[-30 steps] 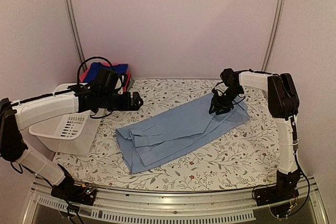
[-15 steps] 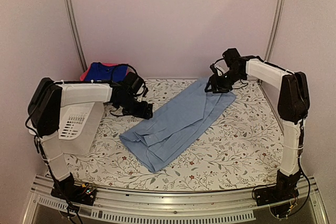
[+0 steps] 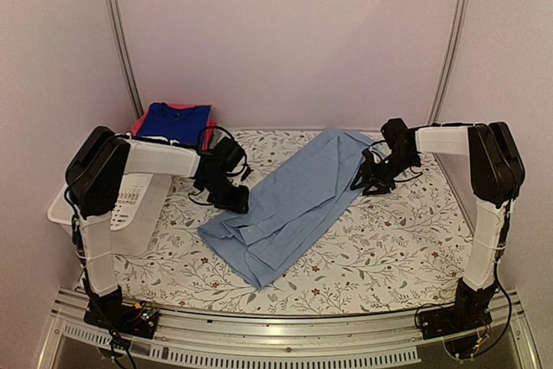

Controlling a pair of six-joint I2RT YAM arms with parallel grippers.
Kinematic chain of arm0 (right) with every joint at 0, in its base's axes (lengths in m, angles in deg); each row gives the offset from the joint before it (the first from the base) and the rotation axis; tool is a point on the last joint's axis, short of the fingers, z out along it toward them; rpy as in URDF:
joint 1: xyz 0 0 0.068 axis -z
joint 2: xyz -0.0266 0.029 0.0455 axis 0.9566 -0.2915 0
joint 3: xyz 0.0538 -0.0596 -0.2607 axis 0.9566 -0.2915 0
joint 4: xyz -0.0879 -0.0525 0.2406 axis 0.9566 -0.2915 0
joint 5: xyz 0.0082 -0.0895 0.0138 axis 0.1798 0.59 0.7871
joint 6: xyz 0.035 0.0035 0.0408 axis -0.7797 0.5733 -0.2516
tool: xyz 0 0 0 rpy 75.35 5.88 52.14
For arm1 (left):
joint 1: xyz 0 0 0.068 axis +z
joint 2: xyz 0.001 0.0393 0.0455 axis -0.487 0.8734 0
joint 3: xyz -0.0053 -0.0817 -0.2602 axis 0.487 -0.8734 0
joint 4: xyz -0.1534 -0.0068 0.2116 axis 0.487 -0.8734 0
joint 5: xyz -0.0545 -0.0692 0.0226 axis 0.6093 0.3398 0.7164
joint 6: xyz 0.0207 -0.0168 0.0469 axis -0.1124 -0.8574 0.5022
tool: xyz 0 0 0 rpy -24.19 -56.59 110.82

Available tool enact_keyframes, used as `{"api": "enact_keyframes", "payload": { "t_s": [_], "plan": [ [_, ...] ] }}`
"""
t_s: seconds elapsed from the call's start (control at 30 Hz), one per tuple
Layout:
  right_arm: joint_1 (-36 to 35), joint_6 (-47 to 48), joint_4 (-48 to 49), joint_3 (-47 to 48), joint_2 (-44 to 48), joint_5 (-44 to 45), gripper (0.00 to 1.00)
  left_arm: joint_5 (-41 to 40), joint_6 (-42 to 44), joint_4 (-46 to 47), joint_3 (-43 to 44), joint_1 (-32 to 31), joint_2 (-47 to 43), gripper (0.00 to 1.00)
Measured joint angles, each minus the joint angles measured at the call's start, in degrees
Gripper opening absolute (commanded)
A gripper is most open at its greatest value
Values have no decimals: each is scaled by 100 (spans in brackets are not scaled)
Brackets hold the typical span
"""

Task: Fold and stack the mixed laundry pile
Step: Rotate the rectangle-folded shirt at the center of the board.

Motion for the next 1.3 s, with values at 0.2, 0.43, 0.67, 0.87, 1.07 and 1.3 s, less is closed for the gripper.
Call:
{"api": "enact_keyframes", "payload": {
  "t_s": [0.2,0.43,0.67,0.87,1.07,1.3],
  "plan": [
    [420,-42,105,-87,52,-133,47,531,-232,-138,-363,-929,-323,44],
    [317,42,98,-297,269,-140,45,1143,-422,-466,-367,-1764,-778,75],
    [-343,205,90,-713,446,-107,41,990,-922,369,-507,-922,-1812,80],
    [-673,234,190,-855,203,-83,35,1069,-1209,708,-514,-586,-1502,76],
    [-645,243,240,26,-601,-223,32,1104,-1283,732,-662,-286,-1405,76],
    [-717,177,431,1067,-1351,-417,37,1080,-1261,789,-669,216,-1360,80]
  ]
}}
